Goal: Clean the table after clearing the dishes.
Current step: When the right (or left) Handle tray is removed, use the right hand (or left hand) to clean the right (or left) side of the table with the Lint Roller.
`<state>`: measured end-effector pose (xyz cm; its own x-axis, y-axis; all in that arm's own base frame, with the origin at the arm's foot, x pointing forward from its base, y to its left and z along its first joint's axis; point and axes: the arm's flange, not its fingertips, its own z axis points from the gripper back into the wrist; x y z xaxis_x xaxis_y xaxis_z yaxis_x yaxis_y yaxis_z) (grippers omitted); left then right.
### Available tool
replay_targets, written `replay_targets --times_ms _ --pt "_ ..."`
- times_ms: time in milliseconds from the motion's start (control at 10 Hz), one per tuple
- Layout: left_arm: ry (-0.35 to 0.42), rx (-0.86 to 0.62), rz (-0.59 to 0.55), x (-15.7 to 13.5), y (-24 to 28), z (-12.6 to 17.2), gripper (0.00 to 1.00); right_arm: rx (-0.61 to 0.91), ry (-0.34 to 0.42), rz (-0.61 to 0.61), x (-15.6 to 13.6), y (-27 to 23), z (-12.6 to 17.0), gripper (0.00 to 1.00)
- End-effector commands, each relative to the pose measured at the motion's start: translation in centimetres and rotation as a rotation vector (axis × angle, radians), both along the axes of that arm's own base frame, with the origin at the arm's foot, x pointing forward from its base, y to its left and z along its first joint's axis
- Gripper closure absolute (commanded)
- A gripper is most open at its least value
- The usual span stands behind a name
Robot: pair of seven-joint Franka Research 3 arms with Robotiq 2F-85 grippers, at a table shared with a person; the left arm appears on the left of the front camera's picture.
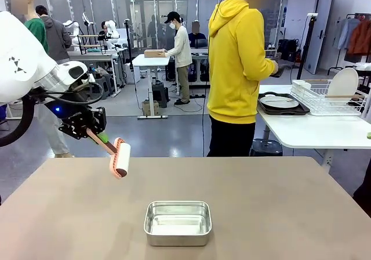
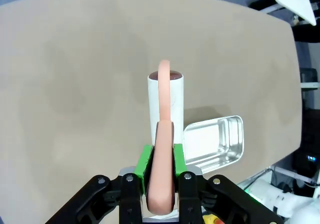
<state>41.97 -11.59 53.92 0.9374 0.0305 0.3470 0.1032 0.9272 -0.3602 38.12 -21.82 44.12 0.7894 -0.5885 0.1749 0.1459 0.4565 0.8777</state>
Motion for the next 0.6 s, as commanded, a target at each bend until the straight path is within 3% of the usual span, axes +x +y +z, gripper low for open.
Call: replay_targets --times_ms 0,500 --pt "0.047 -0.133 -0.105 3.4 1.3 -2.7 0.78 -0.008 0.004 0.010 -0.3 0.0 0.2 0.00" --pt "0.101 -0.300 -0.118 5.3 3.3 -10.9 0.78 -0.008 0.004 0.010 -0.3 0.0 0.2 0.00"
